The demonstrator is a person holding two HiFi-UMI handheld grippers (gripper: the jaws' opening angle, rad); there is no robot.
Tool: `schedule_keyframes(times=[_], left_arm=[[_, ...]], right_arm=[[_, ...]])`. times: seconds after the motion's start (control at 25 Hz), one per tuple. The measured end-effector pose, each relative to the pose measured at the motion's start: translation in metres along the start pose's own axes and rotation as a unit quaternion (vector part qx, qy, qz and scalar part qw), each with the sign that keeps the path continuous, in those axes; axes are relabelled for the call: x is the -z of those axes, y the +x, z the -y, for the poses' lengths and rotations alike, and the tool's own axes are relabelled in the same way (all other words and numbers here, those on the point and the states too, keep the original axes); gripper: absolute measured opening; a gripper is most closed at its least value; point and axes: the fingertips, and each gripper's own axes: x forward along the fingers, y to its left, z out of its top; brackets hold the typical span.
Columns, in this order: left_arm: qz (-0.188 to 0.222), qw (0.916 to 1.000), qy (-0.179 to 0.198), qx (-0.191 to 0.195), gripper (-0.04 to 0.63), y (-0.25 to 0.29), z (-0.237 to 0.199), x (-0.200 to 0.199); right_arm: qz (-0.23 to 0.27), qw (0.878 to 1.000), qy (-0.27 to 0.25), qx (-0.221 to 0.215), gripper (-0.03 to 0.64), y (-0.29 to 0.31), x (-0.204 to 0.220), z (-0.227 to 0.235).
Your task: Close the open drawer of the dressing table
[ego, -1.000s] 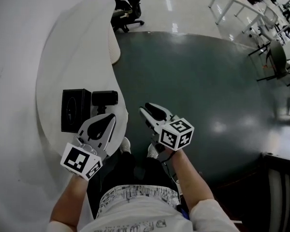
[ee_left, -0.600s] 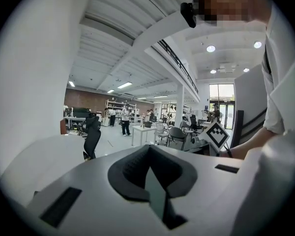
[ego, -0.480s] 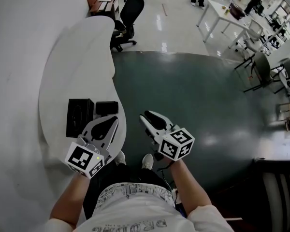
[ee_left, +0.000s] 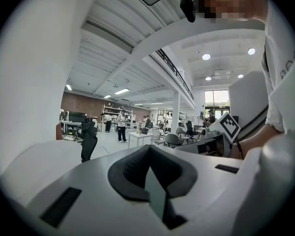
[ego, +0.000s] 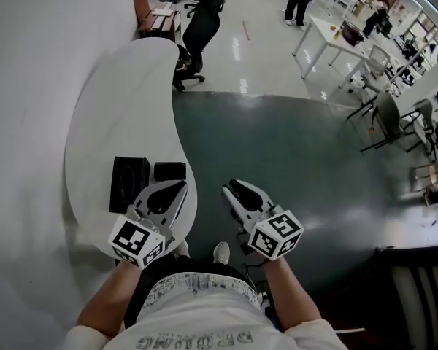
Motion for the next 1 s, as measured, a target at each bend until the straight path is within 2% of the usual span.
schedule_keyframes(times=[0.4,1.0], left_arm=[[0.022,0.9997,0.005,0.008,0.015,-0.005,-0.019,-0.021],[0.038,0.9991,0.014,0.008,0.015,-0.012,-0.038,-0.039]], right_arm=[[0.045,0.997,-0.061,0.013,0.11,-0.005,-0.044,-0.027],[0.062,0.996,-0.063,0.016,0.081,0.006,-0.061,-0.04]])
